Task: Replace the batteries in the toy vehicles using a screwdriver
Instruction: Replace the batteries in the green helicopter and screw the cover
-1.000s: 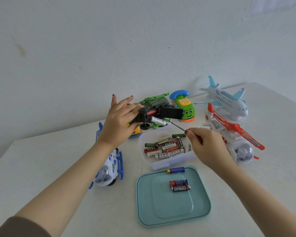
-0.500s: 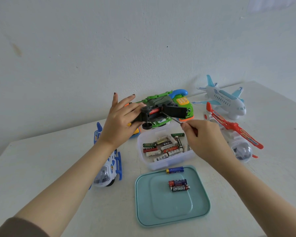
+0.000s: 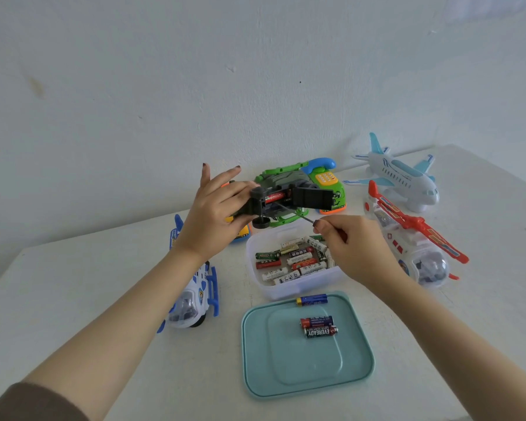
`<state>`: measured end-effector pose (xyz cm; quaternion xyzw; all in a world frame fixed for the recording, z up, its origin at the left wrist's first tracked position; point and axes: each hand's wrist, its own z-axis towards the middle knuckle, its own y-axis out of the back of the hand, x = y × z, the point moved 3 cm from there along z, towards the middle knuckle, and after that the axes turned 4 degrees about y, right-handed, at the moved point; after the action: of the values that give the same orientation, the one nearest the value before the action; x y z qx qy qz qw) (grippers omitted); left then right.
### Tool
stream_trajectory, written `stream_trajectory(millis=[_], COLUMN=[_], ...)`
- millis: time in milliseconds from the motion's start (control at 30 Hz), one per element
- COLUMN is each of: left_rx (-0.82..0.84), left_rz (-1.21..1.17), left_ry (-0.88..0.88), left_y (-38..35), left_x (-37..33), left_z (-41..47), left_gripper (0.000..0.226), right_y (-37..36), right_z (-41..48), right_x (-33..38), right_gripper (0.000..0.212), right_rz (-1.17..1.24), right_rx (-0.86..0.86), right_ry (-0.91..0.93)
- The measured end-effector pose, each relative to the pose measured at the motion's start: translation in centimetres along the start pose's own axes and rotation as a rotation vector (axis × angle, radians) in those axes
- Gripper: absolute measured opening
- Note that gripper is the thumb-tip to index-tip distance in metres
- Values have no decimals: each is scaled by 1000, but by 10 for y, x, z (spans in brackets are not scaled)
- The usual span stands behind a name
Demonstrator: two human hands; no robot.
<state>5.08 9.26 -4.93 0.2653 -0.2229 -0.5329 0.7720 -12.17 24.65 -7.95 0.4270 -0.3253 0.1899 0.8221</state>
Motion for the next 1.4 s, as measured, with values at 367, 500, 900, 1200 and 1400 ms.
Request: stream_trajectory(millis=[367,500,900,1200,1400], left_rx=[-11,-7,16,16,11], left_rz=[27,19,25,12,4], left_ry=[-46,-27,-64,-34,-36], left_y=[-6,-6,-13,-17,-13], left_x=[-3,0,2,5,7], left_z=[3,1,0,0,3], left_gripper=[33,34,31,32,33], right_y=[-2,-2,-5,0,-5], right_z=[4,8,3,-9,-5], right_x=[8,-2,-13,-2,12], right_gripper=[34,36,38,38,42], right_rz=[-184,-68,53,44,46], right_rx=[-41,-8,22,-30,31], right_ry=[12,0,-95,-62,14])
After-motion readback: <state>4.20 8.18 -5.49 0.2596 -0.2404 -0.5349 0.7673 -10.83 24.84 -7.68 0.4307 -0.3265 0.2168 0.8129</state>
